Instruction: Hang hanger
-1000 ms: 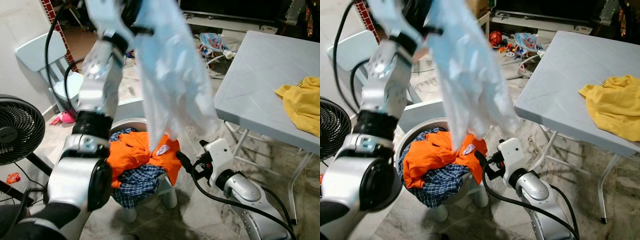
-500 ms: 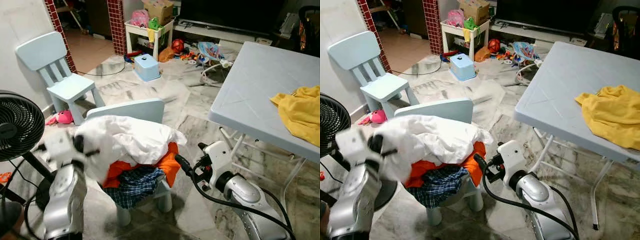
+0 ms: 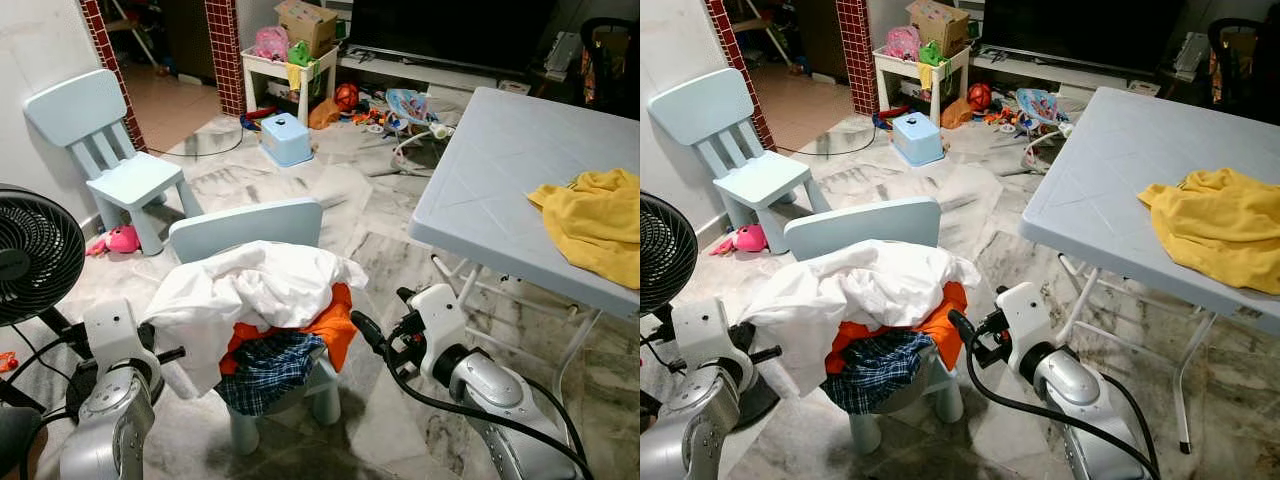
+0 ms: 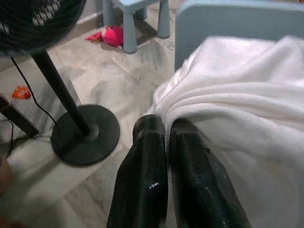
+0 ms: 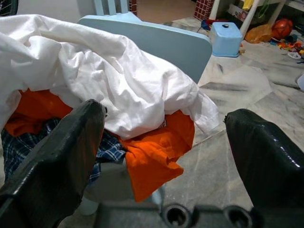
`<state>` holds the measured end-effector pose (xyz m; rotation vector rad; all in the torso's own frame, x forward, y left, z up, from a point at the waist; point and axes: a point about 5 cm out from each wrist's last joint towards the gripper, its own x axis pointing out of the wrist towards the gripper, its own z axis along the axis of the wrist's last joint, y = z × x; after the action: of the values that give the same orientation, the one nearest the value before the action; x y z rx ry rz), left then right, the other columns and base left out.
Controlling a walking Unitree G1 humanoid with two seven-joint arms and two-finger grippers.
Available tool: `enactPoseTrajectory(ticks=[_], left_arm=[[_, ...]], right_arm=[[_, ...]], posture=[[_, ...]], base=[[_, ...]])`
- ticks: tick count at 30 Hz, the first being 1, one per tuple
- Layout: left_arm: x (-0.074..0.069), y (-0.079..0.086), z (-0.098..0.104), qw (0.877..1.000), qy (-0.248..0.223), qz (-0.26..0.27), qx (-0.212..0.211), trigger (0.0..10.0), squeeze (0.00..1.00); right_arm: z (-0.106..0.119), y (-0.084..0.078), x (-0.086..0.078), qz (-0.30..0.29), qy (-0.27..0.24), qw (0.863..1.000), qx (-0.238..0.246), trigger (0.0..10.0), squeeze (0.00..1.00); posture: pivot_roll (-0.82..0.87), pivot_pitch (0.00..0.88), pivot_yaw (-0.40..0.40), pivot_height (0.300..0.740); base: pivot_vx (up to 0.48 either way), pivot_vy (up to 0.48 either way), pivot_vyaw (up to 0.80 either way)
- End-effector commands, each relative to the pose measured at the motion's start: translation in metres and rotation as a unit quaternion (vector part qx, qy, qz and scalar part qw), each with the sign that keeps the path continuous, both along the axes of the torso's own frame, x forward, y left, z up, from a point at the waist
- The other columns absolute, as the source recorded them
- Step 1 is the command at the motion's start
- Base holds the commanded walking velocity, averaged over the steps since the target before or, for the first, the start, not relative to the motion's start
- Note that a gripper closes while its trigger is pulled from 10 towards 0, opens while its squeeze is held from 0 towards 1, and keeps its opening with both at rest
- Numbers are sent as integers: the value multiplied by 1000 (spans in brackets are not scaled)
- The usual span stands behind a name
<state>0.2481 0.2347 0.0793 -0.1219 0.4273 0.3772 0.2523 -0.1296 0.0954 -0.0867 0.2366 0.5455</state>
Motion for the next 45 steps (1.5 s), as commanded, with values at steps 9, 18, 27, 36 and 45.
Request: enactPoseTrajectory(ticks=[9, 18, 27, 36, 45], left_arm=[[-7, 0, -2, 998, 48, 1, 41, 10000, 1000], [-36, 11, -22, 988, 126, -37, 83, 10000, 1000], [-44, 0, -8, 981, 84, -91, 149, 10000, 1000], [-35, -55, 27, 963, -46, -205, 166, 10000, 1000], [15, -84, 54, 950, -131, -256, 124, 10000, 1000]], right_arm=[[2, -6, 2, -5, -2, 1000, -8, 10000, 0], [1, -3, 1, 1, -1, 1000, -6, 10000, 0], [1, -3, 1, 8, 0, 1000, -8, 10000, 0], [1, 3, 5, 21, -6, 1000, -11, 10000, 0], [4, 3, 10, 21, -14, 1000, -12, 10000, 0]], posture=[[-12, 41, -19, 740], [-6, 48, -20, 740], [2, 50, -26, 740], [10, 36, -34, 740], [-6, 21, -34, 740]], base=[[0, 0, 0], [0, 0, 0], [0, 0, 0], [0, 0, 0], [0, 0, 0]])
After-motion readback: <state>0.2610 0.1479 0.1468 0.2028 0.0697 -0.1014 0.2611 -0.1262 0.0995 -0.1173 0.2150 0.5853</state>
